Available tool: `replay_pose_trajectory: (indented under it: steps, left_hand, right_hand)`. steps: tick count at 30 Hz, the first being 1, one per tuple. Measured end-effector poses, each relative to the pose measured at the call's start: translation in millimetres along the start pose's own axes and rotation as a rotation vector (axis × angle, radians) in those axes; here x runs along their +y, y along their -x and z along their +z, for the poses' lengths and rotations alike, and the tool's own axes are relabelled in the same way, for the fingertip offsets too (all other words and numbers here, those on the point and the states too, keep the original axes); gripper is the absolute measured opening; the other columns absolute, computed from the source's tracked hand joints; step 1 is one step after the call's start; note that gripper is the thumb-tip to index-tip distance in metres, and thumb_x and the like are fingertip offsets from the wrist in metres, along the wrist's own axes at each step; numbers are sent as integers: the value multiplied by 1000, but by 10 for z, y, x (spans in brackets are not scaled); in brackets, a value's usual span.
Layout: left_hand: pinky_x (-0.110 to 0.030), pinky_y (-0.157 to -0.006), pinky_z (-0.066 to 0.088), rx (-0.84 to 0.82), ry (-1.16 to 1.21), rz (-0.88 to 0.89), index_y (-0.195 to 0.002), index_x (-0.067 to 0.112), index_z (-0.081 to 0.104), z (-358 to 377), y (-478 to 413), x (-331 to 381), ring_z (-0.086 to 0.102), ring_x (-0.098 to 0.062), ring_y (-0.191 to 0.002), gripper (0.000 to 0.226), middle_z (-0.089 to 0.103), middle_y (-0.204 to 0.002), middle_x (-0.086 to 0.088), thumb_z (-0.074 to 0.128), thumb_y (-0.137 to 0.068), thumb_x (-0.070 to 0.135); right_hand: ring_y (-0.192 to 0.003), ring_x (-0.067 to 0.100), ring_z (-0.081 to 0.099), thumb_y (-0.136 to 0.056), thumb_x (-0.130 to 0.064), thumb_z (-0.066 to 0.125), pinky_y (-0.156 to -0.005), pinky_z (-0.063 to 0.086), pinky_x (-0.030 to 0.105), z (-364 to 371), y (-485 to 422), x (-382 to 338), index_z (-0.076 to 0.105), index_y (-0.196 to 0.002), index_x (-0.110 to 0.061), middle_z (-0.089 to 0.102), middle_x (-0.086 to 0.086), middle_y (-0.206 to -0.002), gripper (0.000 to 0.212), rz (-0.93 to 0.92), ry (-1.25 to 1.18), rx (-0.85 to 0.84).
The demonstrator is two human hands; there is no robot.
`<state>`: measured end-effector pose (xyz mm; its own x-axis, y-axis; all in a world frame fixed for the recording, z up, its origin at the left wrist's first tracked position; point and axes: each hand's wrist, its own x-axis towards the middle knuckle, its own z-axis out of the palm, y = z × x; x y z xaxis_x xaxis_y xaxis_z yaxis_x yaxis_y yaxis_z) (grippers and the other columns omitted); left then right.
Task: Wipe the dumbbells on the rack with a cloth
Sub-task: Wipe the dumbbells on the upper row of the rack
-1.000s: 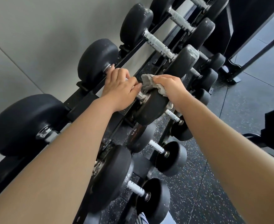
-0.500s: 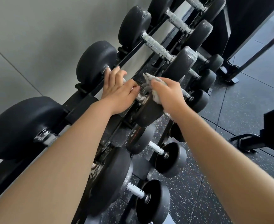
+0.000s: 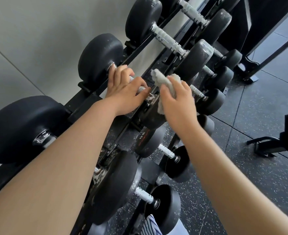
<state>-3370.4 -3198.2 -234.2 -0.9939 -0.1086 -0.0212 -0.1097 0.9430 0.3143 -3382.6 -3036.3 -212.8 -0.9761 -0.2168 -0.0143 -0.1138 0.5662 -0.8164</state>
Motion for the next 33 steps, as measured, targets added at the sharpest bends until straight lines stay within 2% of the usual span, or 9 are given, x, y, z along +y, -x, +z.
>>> replay_pose_trajectory:
  steps: [2,6,13,18,21,25,27,31,33]
  left_hand:
    - [-41,-108,-26,3,-5,5,-120,34,45,6,3,9,-13,-20,-142,34,20,-142,-7,27,-98,53]
    - [-40,-107,-27,21,15,7,-122,31,46,15,-13,7,-13,-19,-142,35,22,-139,-6,28,-98,50]
    - [-42,-110,-25,41,-18,12,-122,30,47,33,-22,-5,-7,-21,-142,37,26,-131,-3,28,-98,51]
    - [-42,-110,-24,26,-35,5,-122,30,47,16,-17,1,-7,-22,-142,37,25,-134,-4,27,-98,51]
    - [-43,-111,-24,21,-25,-2,-121,30,47,24,-19,9,-9,-22,-142,35,24,-134,-4,28,-98,50]
    - [-43,-110,-25,31,-6,5,-119,31,46,20,-8,0,-12,-20,-142,33,23,-136,-5,29,-99,49]
    - [-43,-110,-24,28,-5,8,-120,30,46,17,-6,1,-12,-21,-142,34,23,-137,-6,28,-99,49]
    - [-42,-110,-24,46,-8,15,-121,29,47,31,-31,-7,-9,-22,-142,36,26,-134,-5,28,-99,49]
    - [-43,-111,-23,56,-15,7,-121,28,47,36,-35,-8,-7,-23,-142,36,26,-133,-5,29,-98,49]
  right_hand:
    - [-115,14,50,-100,-40,46,-94,42,32,44,83,-28,59,-128,-31,47,-2,-134,32,-41,14,45]
    - [-85,22,62,-93,-42,46,-74,52,41,-49,-141,-64,67,-88,-21,68,5,-97,30,1,-49,-38]
    - [-70,17,66,-93,-36,62,-69,50,25,-211,-628,66,67,-94,-11,70,1,-74,26,537,-466,-302]
    - [-100,24,70,-89,-43,55,-95,53,37,-174,-524,166,70,-116,-11,73,10,-111,45,433,-474,-240]
    - [-94,15,68,-95,-39,48,-81,52,25,-162,-335,124,68,-112,-17,72,-4,-100,34,254,-402,-180]
    - [-77,5,52,-99,-38,45,-76,46,33,-84,-40,15,58,-93,-23,55,-3,-102,20,13,-178,-33]
    - [-83,-1,51,-99,-39,45,-76,42,27,-49,-41,24,58,-98,-26,55,-6,-110,19,-4,-121,-7]
    - [-76,8,63,-91,-35,48,-74,53,36,-94,-204,3,69,-96,-12,69,-5,-85,31,47,-210,-69]
    - [-81,7,69,-94,-32,52,-76,54,26,-138,-395,-20,73,-97,-14,74,-8,-86,28,166,-252,-160]
